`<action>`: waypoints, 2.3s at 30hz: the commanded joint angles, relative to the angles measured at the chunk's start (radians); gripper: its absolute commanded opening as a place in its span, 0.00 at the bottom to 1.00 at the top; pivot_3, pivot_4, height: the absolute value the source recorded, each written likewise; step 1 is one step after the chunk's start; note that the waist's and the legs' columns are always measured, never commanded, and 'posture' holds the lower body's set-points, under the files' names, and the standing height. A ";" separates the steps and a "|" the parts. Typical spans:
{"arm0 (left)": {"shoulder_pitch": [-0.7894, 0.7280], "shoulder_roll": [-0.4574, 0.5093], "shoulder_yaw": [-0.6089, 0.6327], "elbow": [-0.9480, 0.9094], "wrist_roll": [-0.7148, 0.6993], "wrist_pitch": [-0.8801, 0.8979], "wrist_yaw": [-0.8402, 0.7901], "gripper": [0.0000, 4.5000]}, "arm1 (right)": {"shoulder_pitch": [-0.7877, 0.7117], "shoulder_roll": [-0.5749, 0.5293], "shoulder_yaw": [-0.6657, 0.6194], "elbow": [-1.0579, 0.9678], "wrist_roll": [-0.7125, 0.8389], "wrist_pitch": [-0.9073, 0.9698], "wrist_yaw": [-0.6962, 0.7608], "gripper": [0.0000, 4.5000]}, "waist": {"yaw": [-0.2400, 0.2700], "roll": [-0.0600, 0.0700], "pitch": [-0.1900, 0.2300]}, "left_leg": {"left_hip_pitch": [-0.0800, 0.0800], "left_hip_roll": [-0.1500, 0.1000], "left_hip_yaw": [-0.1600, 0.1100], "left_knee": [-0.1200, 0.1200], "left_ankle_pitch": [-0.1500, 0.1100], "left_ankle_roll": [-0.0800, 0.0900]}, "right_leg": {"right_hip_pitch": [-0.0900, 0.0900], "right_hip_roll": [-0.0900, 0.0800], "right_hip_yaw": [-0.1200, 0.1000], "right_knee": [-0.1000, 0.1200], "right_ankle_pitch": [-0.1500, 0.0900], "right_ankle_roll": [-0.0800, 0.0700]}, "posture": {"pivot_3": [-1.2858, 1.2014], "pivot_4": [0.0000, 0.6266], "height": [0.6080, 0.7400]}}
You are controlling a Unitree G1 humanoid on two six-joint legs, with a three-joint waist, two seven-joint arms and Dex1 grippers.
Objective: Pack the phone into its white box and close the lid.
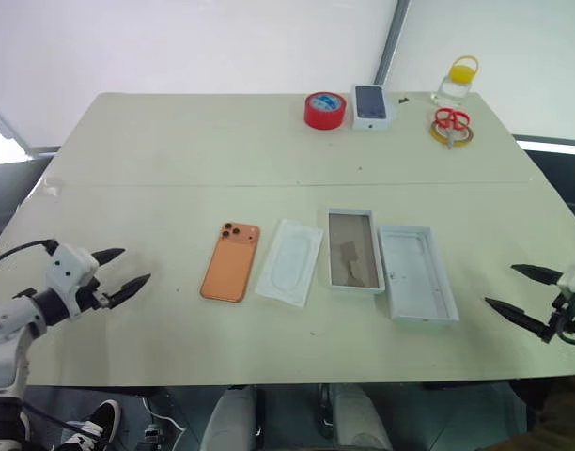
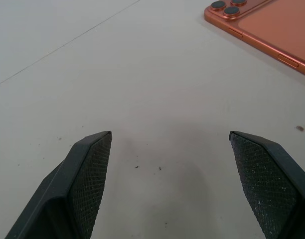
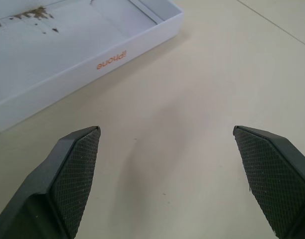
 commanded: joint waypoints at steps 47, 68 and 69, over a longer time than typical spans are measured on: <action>-0.509 -0.313 -0.280 -0.456 -0.203 1.246 0.376 0.88 | -0.264 0.090 0.259 -0.516 0.042 0.321 -0.096 0.99 | 0.000 -0.002 0.002 | -0.002 -0.002 -0.002 0.003 0.001 0.001 | 0.001 0.004 0.000 0.004 0.002 0.005 | 0.52 0.24 0.99; -0.688 -0.510 -0.217 -0.304 -0.257 1.666 0.553 0.88 | -0.213 0.077 0.241 -0.575 0.083 0.344 -0.067 0.99 | 0.000 -0.002 0.002 | 0.000 -0.001 -0.004 0.003 0.002 -0.001 | 0.002 0.007 0.000 0.004 0.002 0.004 | 0.52 0.24 0.99; -0.690 -0.528 -0.201 -0.284 -0.261 1.668 0.556 0.88 | -0.215 0.078 0.242 -0.570 0.079 0.339 -0.068 0.99 | 0.000 -0.002 0.002 | 0.000 -0.001 -0.004 0.003 0.002 -0.001 | 0.002 0.007 0.001 0.004 0.002 0.004 | 0.52 0.24 0.99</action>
